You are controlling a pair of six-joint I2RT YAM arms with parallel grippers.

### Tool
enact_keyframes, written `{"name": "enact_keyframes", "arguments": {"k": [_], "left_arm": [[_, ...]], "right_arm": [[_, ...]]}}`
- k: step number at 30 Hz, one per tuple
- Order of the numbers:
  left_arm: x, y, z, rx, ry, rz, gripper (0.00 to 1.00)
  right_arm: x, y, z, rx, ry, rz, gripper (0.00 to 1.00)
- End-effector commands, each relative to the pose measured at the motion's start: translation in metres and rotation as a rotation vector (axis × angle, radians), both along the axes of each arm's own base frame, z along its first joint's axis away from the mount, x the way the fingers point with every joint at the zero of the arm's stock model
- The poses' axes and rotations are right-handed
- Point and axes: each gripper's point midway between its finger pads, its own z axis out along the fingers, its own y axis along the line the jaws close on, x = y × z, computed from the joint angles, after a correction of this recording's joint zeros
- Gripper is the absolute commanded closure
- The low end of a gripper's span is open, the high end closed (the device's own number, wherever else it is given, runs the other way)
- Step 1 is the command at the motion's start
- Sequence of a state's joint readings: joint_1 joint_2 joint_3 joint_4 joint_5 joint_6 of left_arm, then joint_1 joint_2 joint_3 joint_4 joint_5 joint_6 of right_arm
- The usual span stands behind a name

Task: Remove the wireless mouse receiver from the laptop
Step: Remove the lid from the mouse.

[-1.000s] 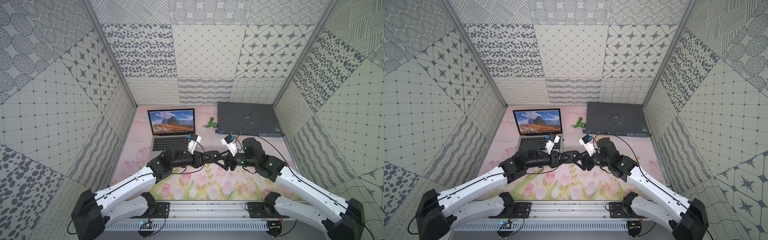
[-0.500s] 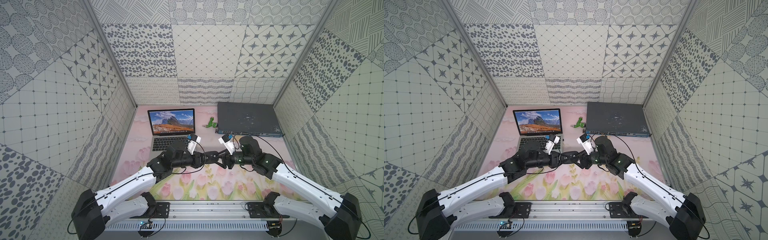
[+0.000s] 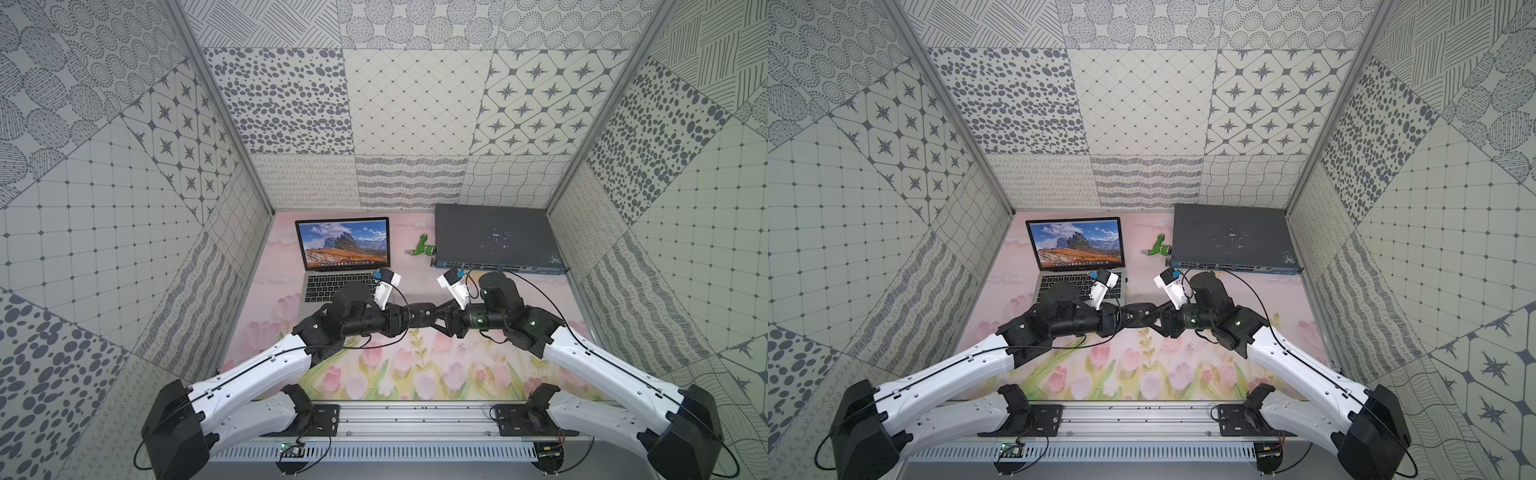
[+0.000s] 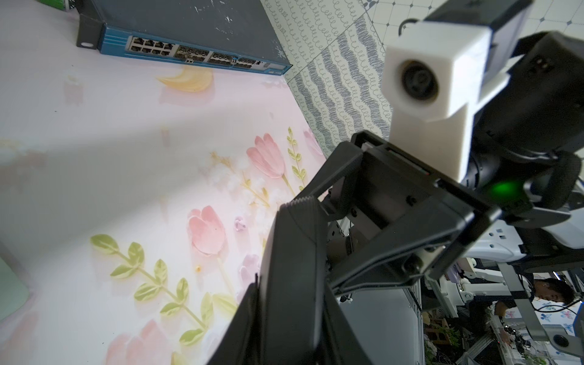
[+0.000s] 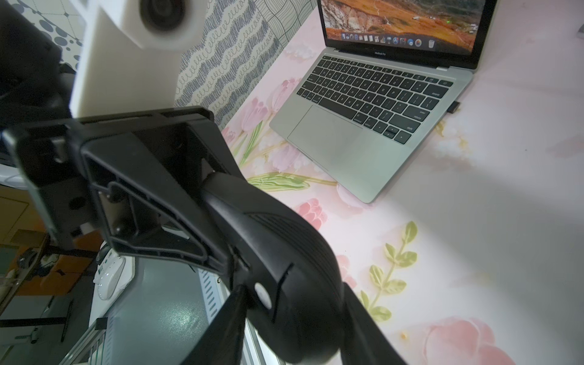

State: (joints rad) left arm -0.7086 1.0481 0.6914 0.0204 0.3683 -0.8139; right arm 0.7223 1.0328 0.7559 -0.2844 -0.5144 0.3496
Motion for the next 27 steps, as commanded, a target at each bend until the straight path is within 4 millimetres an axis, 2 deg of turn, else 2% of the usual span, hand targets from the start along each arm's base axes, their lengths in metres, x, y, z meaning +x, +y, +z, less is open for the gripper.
{"name": "enact_keyframes", "arguments": {"k": [1,6,10,17,19,22,27], "left_arm": [[-0.001,-0.005,0.02,-0.066,-0.036,-0.019,0.87],[-0.002,-0.001,0.02,-0.057,-0.042,-0.007,0.87],[-0.003,0.001,0.02,-0.053,-0.043,-0.004,0.87],[-0.002,0.007,0.016,-0.046,-0.038,0.012,0.87],[-0.002,0.009,0.016,-0.048,-0.038,0.015,0.87],[-0.003,0.011,0.017,-0.047,-0.039,0.017,0.87],[-0.003,0.013,0.016,-0.045,-0.036,0.017,0.87]], "right_arm": [[0.005,0.0,0.003,0.004,-0.066,-0.016,0.65],[0.003,-0.004,0.005,0.008,-0.076,-0.02,0.68],[0.002,-0.004,0.005,0.013,-0.072,-0.016,0.56],[-0.003,-0.005,0.01,0.043,-0.055,0.009,0.55],[-0.005,-0.004,0.011,0.049,-0.049,0.015,0.58],[-0.004,-0.006,0.012,0.054,-0.044,0.01,0.7],[-0.002,-0.008,0.016,0.066,-0.04,0.0,0.82]]}}
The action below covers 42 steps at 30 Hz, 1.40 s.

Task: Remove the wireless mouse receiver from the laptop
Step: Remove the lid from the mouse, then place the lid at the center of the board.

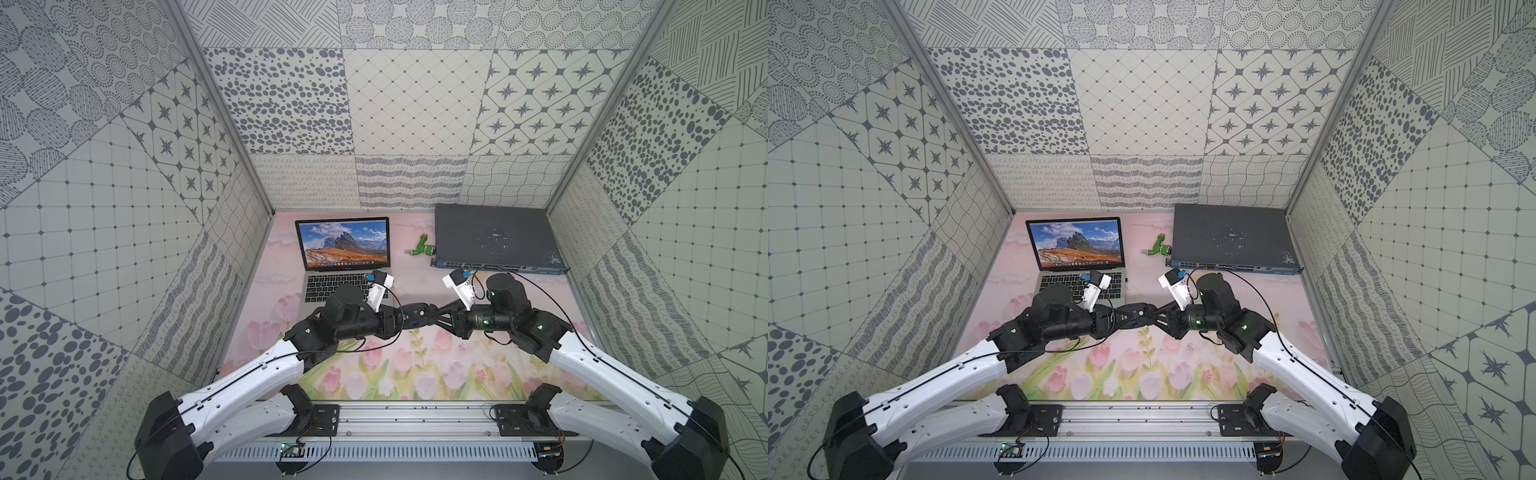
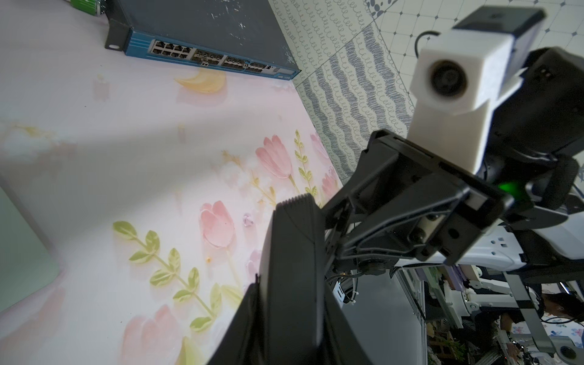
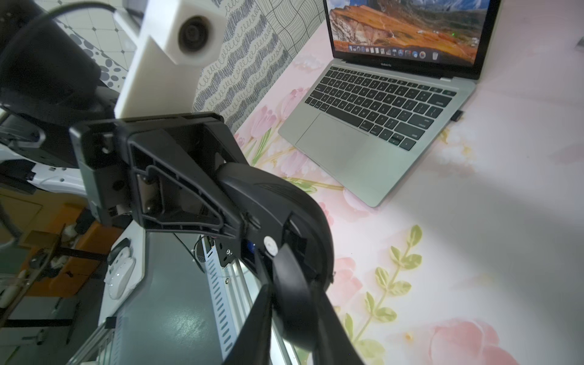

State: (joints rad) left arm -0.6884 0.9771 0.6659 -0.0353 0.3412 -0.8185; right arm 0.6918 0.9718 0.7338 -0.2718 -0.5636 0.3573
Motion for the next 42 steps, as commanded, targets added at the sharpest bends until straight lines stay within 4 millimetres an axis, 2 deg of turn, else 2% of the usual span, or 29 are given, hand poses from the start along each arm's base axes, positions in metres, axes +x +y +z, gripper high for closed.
{"name": "enact_keyframes", "arguments": {"k": [1,9,16,19,21,25,28,35,42], "left_arm": [[0.0,-0.004,0.018,-0.058,-0.042,-0.028,0.87],[0.002,0.006,0.016,-0.029,-0.055,0.002,0.87],[0.012,0.038,-0.01,0.113,-0.028,0.127,0.86],[0.01,0.046,-0.019,0.122,-0.003,0.143,0.86],[0.008,0.049,-0.026,0.122,0.017,0.146,0.87],[0.003,0.056,-0.034,0.132,0.036,0.16,0.86],[0.001,0.061,-0.037,0.142,0.038,0.173,0.86],[-0.004,0.071,-0.045,0.172,0.054,0.189,0.86],[-0.011,0.067,-0.066,0.147,0.12,0.162,0.86]], "right_arm": [[0.004,-0.001,0.004,0.015,-0.022,-0.01,0.84],[0.002,-0.005,0.012,0.044,-0.022,-0.01,1.0],[0.007,-0.018,0.027,0.043,-0.062,-0.068,1.0],[0.02,-0.033,0.021,-0.065,-0.097,-0.159,1.0],[0.034,-0.047,0.012,-0.171,-0.134,-0.236,1.0],[0.072,-0.084,-0.019,-0.457,-0.189,-0.435,1.0],[0.094,-0.095,-0.045,-0.637,-0.198,-0.497,1.0],[0.12,-0.086,-0.103,-1.015,-0.222,-0.464,1.0],[0.131,-0.092,-0.145,-1.223,-0.2,-0.451,1.0]]}}
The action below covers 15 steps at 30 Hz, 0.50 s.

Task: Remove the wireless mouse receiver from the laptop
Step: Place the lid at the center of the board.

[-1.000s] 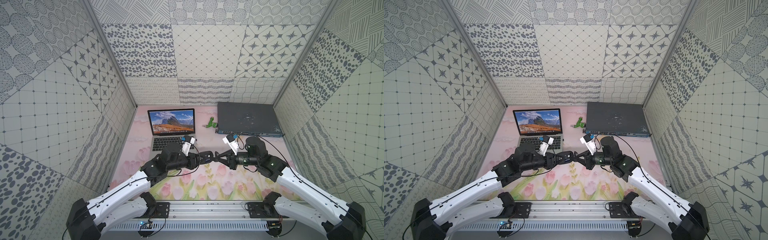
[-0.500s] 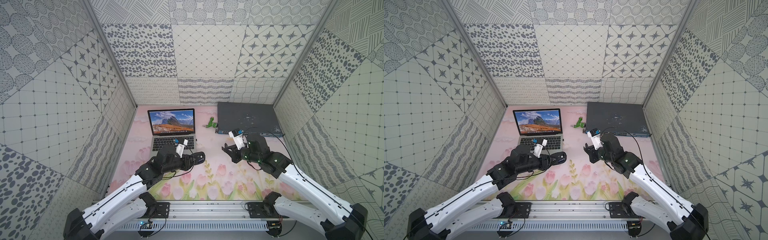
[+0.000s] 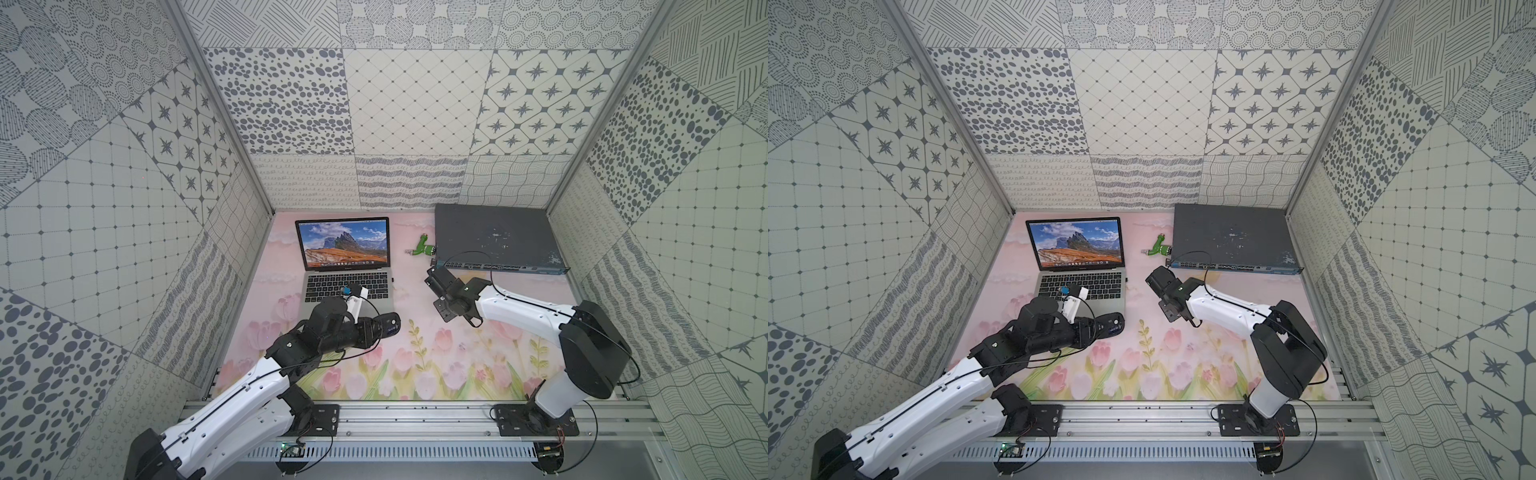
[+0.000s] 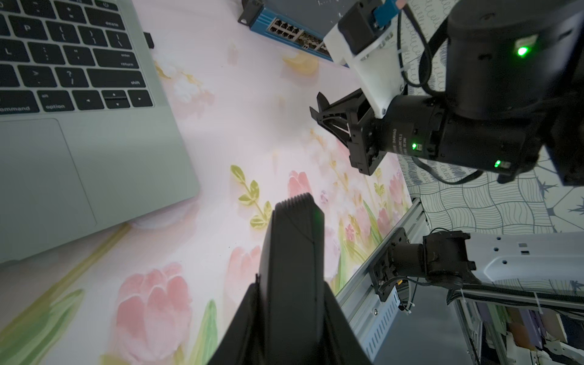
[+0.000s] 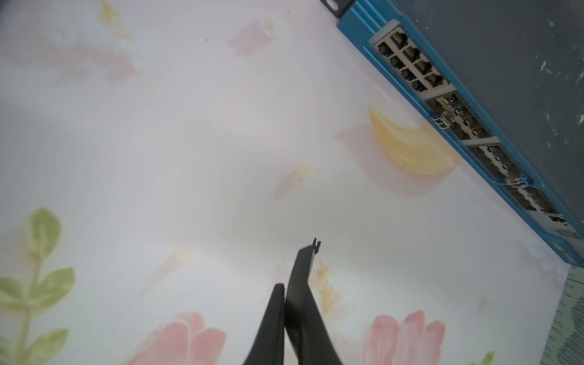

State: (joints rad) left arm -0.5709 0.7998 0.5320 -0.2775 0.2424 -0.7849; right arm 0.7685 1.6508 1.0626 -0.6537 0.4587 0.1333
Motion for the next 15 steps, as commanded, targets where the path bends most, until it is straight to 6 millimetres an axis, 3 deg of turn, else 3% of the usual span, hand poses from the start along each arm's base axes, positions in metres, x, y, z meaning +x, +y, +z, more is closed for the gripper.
{"name": "enact_keyframes", "arguments": {"k": [1,11,15], "left_arm": [[-0.004,-0.004,-0.007,-0.034,0.019,-0.024,0.86],[-0.008,-0.005,-0.019,-0.035,0.056,-0.031,0.85],[-0.008,-0.005,-0.019,-0.036,0.062,-0.033,0.85]], "right_arm": [[0.009,-0.011,0.001,-0.109,-0.04,-0.014,1.0],[0.001,-0.01,-0.039,-0.182,0.036,0.016,1.0],[-0.001,-0.003,-0.041,-0.167,0.046,0.031,0.81]]}}
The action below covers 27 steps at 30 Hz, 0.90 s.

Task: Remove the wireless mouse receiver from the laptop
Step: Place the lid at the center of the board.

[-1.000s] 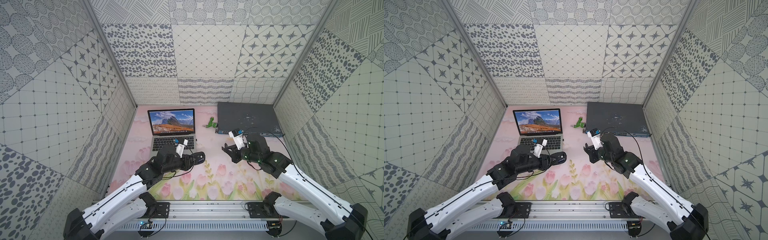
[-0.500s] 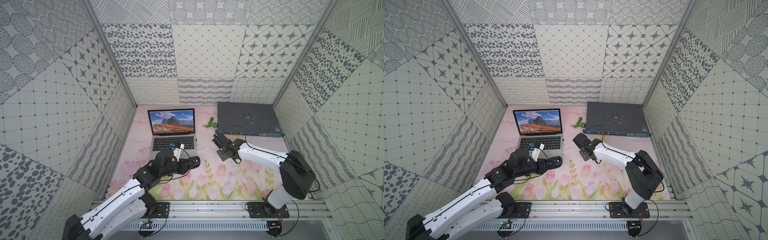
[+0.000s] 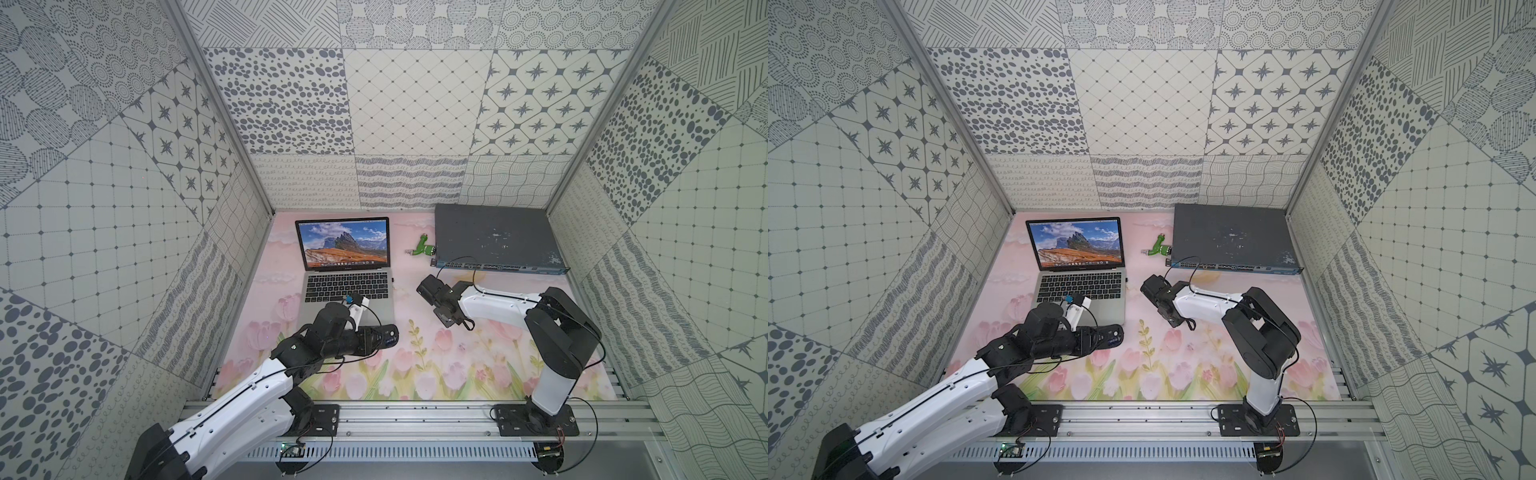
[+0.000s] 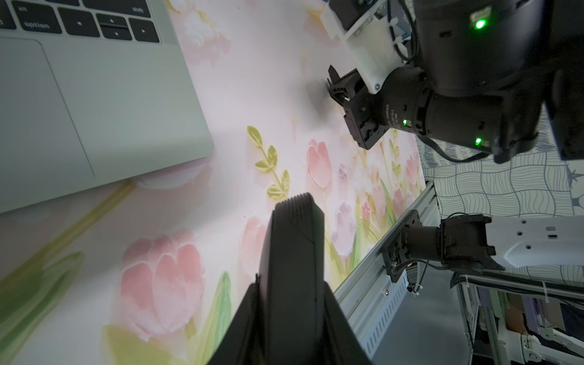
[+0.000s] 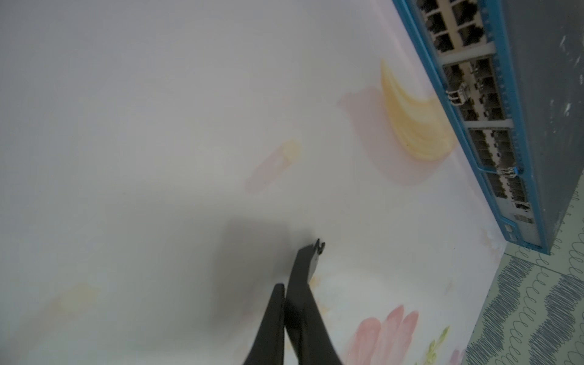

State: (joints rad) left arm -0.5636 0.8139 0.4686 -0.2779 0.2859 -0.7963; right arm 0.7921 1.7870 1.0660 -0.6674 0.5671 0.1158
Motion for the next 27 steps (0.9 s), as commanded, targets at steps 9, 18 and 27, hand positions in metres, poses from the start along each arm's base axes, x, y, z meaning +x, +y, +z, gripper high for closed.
{"name": "enact_keyframes", "arguments": {"k": [9,18,27], "left_arm": [[0.004,-0.005,0.011,-0.049,-0.03,-0.006,0.85],[-0.007,-0.008,0.015,-0.071,0.014,-0.046,0.84],[-0.028,0.01,0.008,-0.014,0.082,-0.019,0.82]], "right_arm": [[-0.011,0.029,0.008,0.157,0.066,0.069,0.53],[0.006,0.097,0.087,0.628,0.091,0.398,0.62],[0.044,0.145,0.069,0.586,0.069,1.031,0.5]]}}
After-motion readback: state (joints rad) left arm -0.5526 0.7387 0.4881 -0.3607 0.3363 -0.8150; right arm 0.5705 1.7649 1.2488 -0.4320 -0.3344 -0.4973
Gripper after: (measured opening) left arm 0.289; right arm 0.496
